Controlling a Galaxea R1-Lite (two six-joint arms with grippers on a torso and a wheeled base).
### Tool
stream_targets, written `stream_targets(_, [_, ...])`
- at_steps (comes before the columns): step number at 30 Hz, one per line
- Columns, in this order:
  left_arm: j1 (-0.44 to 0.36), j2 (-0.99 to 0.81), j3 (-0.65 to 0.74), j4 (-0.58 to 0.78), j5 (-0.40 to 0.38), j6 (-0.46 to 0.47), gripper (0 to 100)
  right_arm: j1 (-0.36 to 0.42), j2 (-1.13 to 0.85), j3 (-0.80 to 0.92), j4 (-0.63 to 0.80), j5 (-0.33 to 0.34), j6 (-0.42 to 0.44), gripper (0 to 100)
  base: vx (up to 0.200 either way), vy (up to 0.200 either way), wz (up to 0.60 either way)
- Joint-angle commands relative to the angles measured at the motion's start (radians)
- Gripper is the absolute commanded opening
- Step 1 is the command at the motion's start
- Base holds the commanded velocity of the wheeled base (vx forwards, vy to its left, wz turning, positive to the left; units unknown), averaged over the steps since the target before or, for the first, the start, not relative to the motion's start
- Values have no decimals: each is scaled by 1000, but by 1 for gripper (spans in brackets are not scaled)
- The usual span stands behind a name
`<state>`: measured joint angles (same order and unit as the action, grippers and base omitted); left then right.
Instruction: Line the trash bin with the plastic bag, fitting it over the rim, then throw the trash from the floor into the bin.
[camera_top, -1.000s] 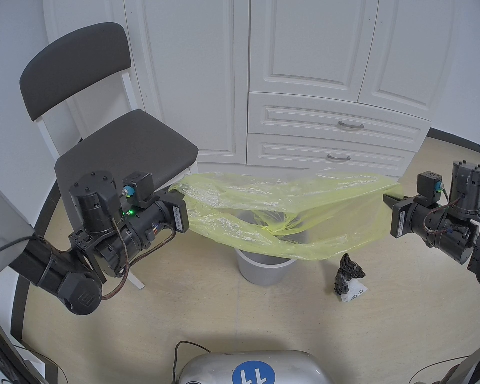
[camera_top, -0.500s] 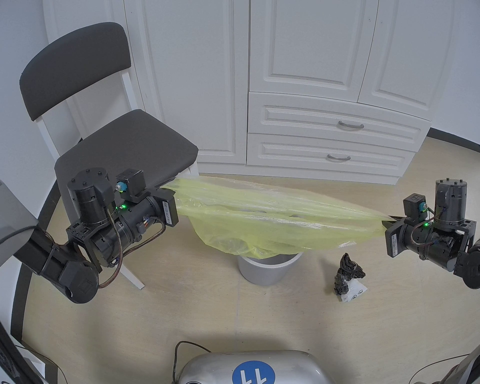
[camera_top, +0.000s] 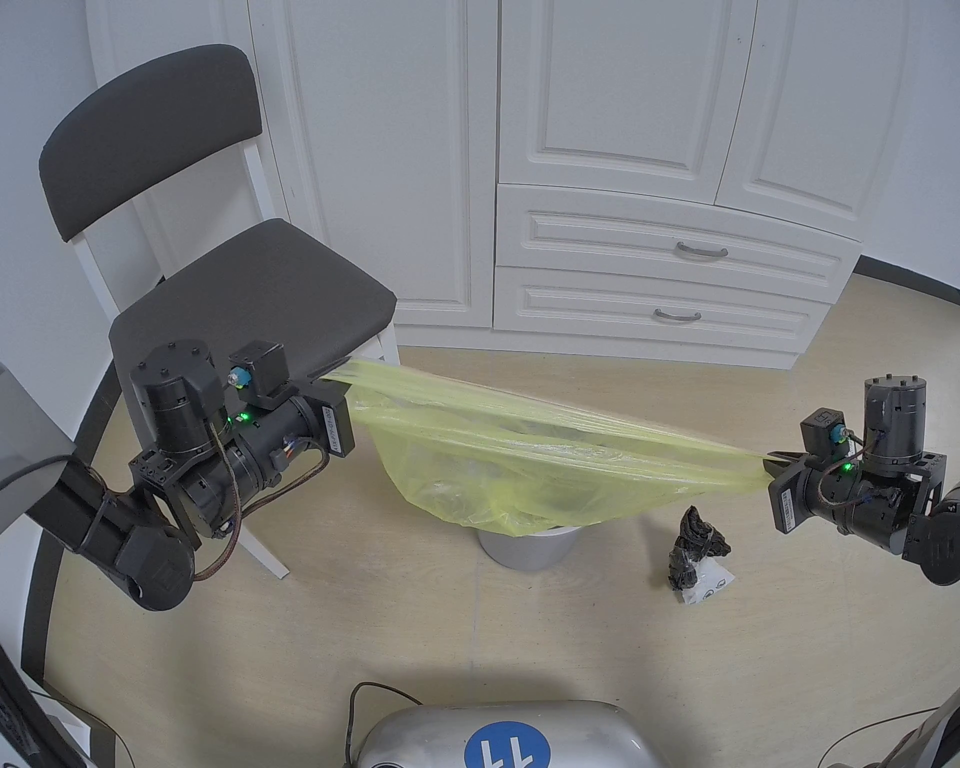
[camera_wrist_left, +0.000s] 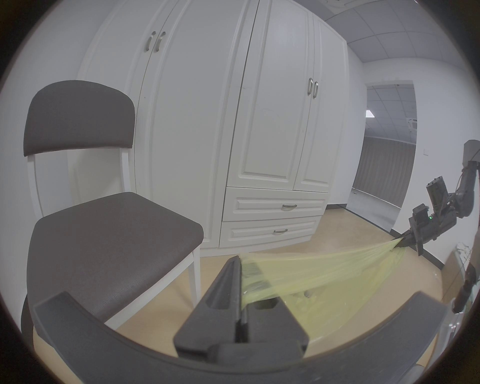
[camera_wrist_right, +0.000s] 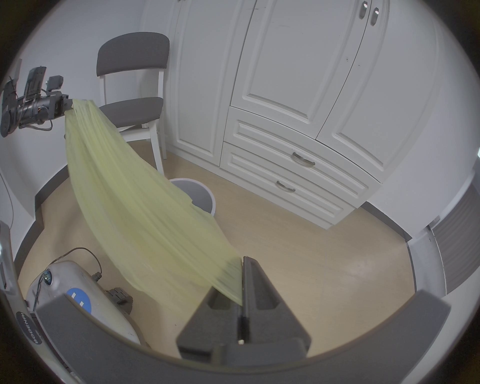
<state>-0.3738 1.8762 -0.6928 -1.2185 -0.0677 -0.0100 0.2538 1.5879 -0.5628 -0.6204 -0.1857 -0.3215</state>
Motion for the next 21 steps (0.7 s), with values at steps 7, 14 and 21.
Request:
stream_targets(7, [12, -12, 16, -30, 6, 2, 0, -16, -9, 6, 1, -4, 1, 0, 0, 0, 0])
stream_targets(14, [16, -9, 16, -30, 8, 2, 0, -18, -31, 34, -2, -8, -8, 0, 0, 0, 0])
stream_targets(21, [7, -17, 30, -44, 14, 7, 0, -15, -71, 49, -10, -8, -21, 0, 0, 0, 0])
